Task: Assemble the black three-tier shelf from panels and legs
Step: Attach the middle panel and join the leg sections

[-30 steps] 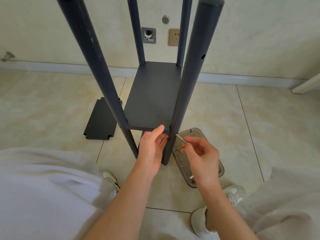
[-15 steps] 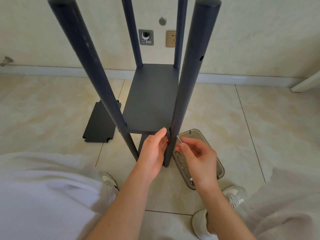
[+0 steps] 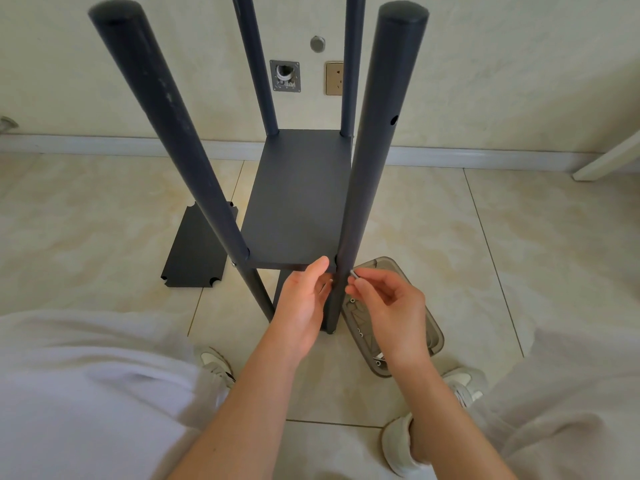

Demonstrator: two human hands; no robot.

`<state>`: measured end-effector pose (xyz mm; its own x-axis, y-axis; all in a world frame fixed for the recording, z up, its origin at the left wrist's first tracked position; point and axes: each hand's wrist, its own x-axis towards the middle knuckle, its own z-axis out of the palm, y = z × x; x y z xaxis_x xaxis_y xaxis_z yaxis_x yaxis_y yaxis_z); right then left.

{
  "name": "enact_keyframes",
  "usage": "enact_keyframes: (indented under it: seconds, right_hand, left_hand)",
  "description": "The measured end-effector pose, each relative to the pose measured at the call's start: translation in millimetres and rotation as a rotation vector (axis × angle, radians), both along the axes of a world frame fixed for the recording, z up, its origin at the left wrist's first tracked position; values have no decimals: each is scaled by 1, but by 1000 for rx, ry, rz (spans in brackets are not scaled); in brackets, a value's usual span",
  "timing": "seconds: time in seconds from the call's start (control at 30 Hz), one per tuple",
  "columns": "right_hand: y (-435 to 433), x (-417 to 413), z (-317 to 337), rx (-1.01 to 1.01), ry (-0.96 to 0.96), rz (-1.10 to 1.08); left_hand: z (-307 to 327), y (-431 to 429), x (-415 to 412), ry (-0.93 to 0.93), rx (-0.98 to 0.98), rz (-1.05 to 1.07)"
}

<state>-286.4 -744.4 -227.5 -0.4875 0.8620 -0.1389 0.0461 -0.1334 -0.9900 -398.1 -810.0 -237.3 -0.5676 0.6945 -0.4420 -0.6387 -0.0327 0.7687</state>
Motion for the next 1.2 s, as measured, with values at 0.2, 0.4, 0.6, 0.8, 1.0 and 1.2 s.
enact_keyframes:
  seconds: [0.2, 0.4, 0.6, 0.8, 1.0, 1.2]
  right_hand:
    - [0, -1, 0, -16, 3, 3]
    - [3, -2, 2, -63, 2, -15]
    - [6, -3, 2, 6, -39, -2]
    - [7, -3, 0, 20, -51, -6]
    - [7, -3, 4, -327, 74, 19]
    - [9, -5, 8, 17, -103, 26]
  left_hand:
    - [-1, -1, 0, -4, 20, 1]
    - [2, -1, 2, 5, 19, 7]
    - [7, -1, 4, 16, 10, 0]
    - [5, -1, 4, 23, -22, -9]
    - [3, -1, 2, 11, -14, -10]
    - [3, 1, 3, -26, -41, 5]
